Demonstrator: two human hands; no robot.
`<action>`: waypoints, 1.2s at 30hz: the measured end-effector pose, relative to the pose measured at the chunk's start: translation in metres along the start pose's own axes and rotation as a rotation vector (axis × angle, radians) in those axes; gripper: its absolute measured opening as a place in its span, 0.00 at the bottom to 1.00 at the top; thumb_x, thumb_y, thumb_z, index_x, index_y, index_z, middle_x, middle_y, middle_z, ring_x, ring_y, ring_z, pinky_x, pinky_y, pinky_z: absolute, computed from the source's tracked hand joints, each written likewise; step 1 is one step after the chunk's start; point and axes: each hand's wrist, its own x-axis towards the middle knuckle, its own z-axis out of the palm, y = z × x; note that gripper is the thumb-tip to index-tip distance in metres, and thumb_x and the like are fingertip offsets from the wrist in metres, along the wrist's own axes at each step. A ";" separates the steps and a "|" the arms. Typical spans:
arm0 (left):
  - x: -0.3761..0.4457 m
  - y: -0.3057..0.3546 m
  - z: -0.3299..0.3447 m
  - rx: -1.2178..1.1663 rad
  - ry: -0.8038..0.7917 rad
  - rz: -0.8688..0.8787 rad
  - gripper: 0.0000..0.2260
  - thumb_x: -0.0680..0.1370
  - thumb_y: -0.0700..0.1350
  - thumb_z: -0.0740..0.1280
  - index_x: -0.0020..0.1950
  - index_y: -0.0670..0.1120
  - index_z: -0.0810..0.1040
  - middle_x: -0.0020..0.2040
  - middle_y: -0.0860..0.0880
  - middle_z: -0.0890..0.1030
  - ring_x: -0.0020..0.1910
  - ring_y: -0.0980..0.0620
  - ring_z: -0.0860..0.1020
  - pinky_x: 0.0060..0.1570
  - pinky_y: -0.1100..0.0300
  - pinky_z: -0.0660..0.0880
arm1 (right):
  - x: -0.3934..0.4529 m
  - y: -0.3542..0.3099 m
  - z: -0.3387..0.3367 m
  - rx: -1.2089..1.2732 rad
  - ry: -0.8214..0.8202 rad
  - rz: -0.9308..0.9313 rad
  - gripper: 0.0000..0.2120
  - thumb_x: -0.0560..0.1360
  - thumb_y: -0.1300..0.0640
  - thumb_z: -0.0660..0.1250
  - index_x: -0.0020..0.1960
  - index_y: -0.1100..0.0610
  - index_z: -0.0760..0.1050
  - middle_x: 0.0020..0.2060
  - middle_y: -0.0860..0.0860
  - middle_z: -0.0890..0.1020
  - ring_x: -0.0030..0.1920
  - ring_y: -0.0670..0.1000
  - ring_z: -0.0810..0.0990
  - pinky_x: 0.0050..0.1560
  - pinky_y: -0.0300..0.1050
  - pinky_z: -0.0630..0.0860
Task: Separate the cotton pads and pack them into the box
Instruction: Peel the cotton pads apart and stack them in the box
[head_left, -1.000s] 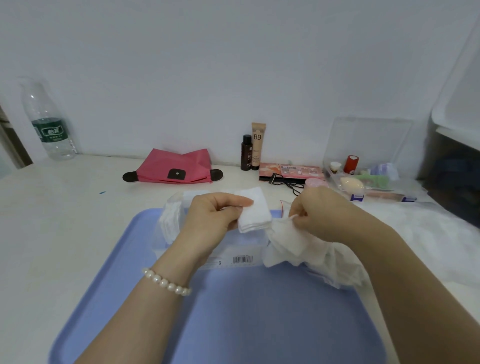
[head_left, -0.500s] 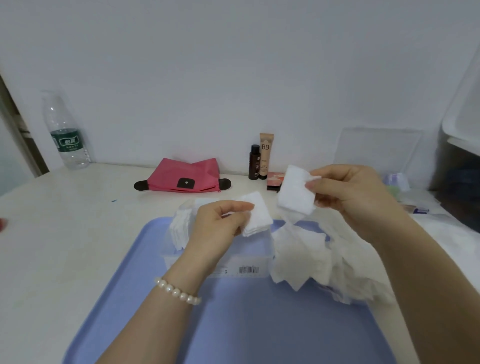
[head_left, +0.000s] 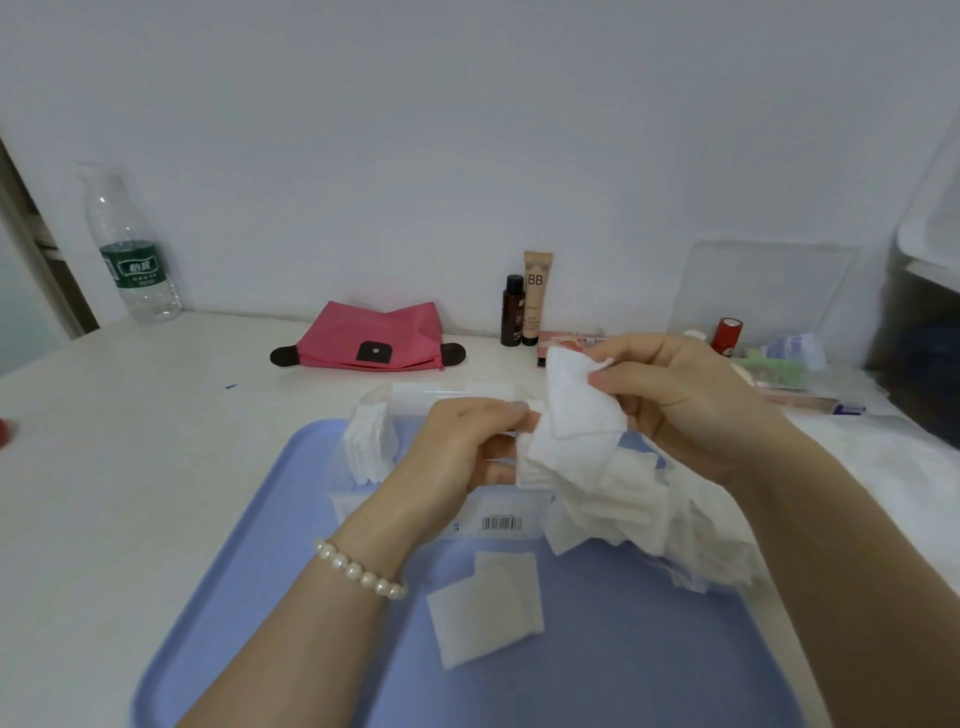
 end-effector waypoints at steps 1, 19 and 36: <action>-0.001 -0.001 -0.001 0.010 -0.022 0.004 0.08 0.71 0.40 0.65 0.41 0.38 0.82 0.42 0.42 0.83 0.41 0.46 0.81 0.38 0.54 0.80 | -0.001 0.000 0.001 -0.043 -0.002 -0.017 0.09 0.73 0.71 0.63 0.43 0.60 0.79 0.31 0.50 0.82 0.33 0.48 0.79 0.36 0.38 0.79; -0.005 -0.001 -0.002 0.132 -0.172 0.045 0.15 0.71 0.28 0.66 0.32 0.46 0.82 0.27 0.53 0.79 0.27 0.59 0.77 0.30 0.67 0.73 | -0.001 0.005 0.010 -0.584 0.006 -0.314 0.09 0.72 0.69 0.67 0.48 0.60 0.82 0.39 0.48 0.83 0.39 0.40 0.80 0.44 0.30 0.77; 0.001 -0.005 -0.005 0.232 0.146 0.213 0.12 0.74 0.28 0.65 0.39 0.43 0.69 0.27 0.54 0.76 0.29 0.53 0.74 0.36 0.57 0.74 | 0.001 -0.004 -0.005 0.199 0.042 0.024 0.11 0.62 0.62 0.70 0.44 0.61 0.79 0.37 0.55 0.83 0.39 0.53 0.79 0.43 0.45 0.79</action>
